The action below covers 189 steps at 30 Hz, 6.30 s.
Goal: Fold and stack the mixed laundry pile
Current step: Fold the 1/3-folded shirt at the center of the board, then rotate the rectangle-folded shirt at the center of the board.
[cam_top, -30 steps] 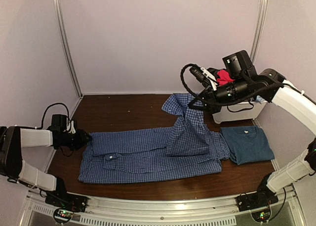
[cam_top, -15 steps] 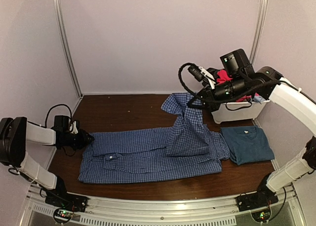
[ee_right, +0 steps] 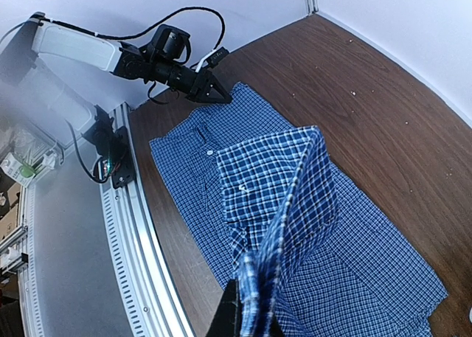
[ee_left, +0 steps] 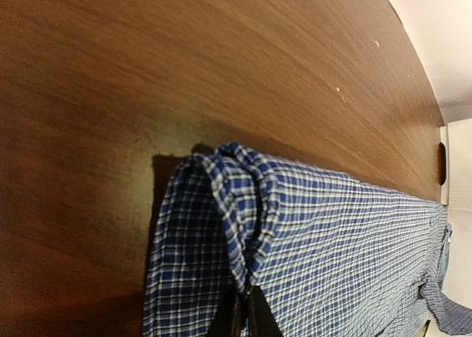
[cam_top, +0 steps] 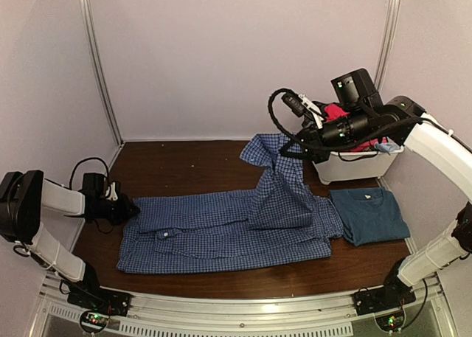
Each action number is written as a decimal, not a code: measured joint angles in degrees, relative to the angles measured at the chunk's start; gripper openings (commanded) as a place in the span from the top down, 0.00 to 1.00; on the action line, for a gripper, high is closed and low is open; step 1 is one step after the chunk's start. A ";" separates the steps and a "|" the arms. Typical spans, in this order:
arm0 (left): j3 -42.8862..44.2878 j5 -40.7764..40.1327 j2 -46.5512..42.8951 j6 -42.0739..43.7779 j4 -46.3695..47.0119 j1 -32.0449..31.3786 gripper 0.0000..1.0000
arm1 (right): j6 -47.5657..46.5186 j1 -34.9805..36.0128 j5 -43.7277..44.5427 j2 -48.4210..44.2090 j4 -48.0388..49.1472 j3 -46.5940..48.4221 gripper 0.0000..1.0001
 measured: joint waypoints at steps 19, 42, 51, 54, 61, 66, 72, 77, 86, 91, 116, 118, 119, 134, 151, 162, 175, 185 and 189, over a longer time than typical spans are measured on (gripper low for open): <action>10.38 -5.57 0.83 2.58 -10.64 0.04 1.00 | -0.37 0.52 -10.54 1.07 -2.47 8.70 1.00; 12.92 -5.73 -14.47 8.04 -19.71 -0.87 0.20 | -4.26 4.57 -10.51 10.62 -1.46 2.51 1.00; 14.86 1.77 -27.56 17.14 -15.43 -22.95 0.20 | -12.15 3.85 -13.75 18.62 -3.04 5.49 0.94; 14.58 2.99 -29.14 21.14 -12.48 -30.27 0.20 | -13.51 3.85 -18.40 18.40 -0.63 5.44 0.92; 12.70 2.16 -30.86 34.53 -7.17 -41.92 0.08 | -18.34 4.52 -27.87 18.38 0.09 5.55 0.88; 13.49 -0.61 -29.24 45.16 -6.91 -49.09 0.25 | -22.12 5.77 -29.77 18.43 -2.60 6.38 0.96; 17.84 -2.78 -22.80 52.02 -8.50 -54.73 0.31 | -22.62 6.58 -28.44 18.45 -2.93 6.34 0.94; 17.86 -7.82 -23.04 53.29 -13.31 -56.74 0.33 | -16.04 4.17 -24.28 15.54 4.13 -1.90 0.89; 23.26 -21.75 -7.37 43.08 -23.89 -62.77 0.36 | -0.90 -9.92 -22.56 8.87 20.44 -20.52 0.91; 27.23 -18.40 2.14 35.21 -24.79 -60.78 0.37 | 3.32 -12.63 -22.16 8.87 24.33 -25.35 0.92; 32.65 -4.04 5.42 26.80 -24.48 -58.14 1.00 | 9.22 -18.88 -21.70 8.28 31.06 -31.52 0.95; 31.15 -4.96 0.52 25.57 -23.08 -57.09 1.00 | 9.86 -18.88 -21.46 8.85 32.09 -31.54 0.95; 30.21 -5.40 -1.79 24.74 -22.29 -56.06 1.00 | 10.23 -18.91 -21.38 9.38 32.48 -31.54 0.95; 12.44 -23.32 -10.99 12.39 -20.92 -45.09 1.00 | 11.69 -18.93 -18.88 14.53 33.59 -31.34 0.95; 10.56 -40.06 -14.49 7.80 -27.82 -43.78 0.30 | 11.61 -18.49 -16.92 15.17 32.37 -31.34 0.96; 24.11 -32.72 -7.02 12.68 -24.74 -43.74 0.35 | 14.93 -10.14 -6.40 10.03 29.62 -35.08 0.96; 24.09 -30.18 9.60 10.69 -24.81 -41.72 0.44 | 19.89 -5.05 -0.28 18.23 33.88 -38.18 1.00; 14.69 -36.89 -0.76 7.30 -30.58 -37.00 0.32 | 17.09 -3.30 2.45 33.73 33.05 -22.51 1.00; 14.56 -39.36 -8.46 6.10 -32.41 -33.90 0.03 | 13.81 -2.80 5.79 43.17 28.83 -7.06 1.00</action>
